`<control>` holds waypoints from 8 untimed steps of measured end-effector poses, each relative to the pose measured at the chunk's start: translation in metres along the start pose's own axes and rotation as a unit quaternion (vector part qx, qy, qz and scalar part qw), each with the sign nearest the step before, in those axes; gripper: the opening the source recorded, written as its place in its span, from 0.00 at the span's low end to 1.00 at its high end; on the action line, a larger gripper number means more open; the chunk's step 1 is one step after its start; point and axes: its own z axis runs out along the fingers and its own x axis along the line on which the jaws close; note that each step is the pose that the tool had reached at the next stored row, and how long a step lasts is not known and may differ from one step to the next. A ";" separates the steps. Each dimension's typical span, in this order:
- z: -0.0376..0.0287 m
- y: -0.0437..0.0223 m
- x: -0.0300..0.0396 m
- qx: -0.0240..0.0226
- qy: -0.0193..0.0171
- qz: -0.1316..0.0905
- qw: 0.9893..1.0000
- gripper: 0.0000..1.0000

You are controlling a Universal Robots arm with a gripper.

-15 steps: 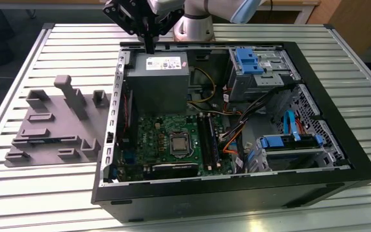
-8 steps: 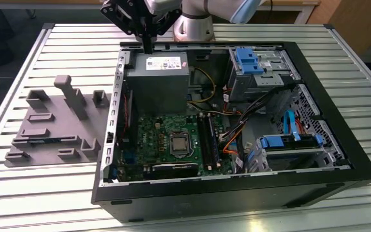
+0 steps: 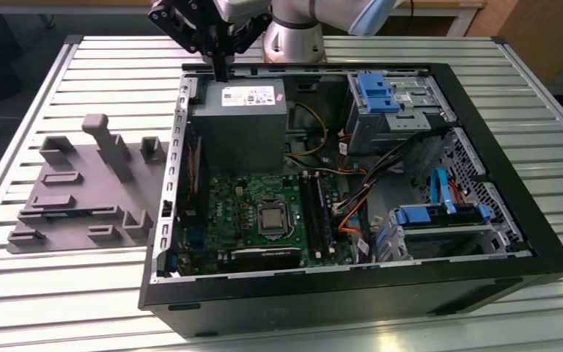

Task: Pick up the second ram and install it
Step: 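Reach for the second ram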

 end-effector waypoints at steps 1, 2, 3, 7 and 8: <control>0.0000 0.0000 0.0005 0.000 0.000 0.000 1.000 0.11; 0.0000 -0.0001 0.0010 0.000 0.000 0.000 1.000 0.11; 0.0000 -0.0001 0.0015 0.000 0.000 0.000 1.000 0.11; 0.0000 -0.0003 0.0036 0.000 0.000 0.000 1.000 0.11; -0.0001 -0.0003 0.0042 0.000 0.000 0.000 1.000 0.11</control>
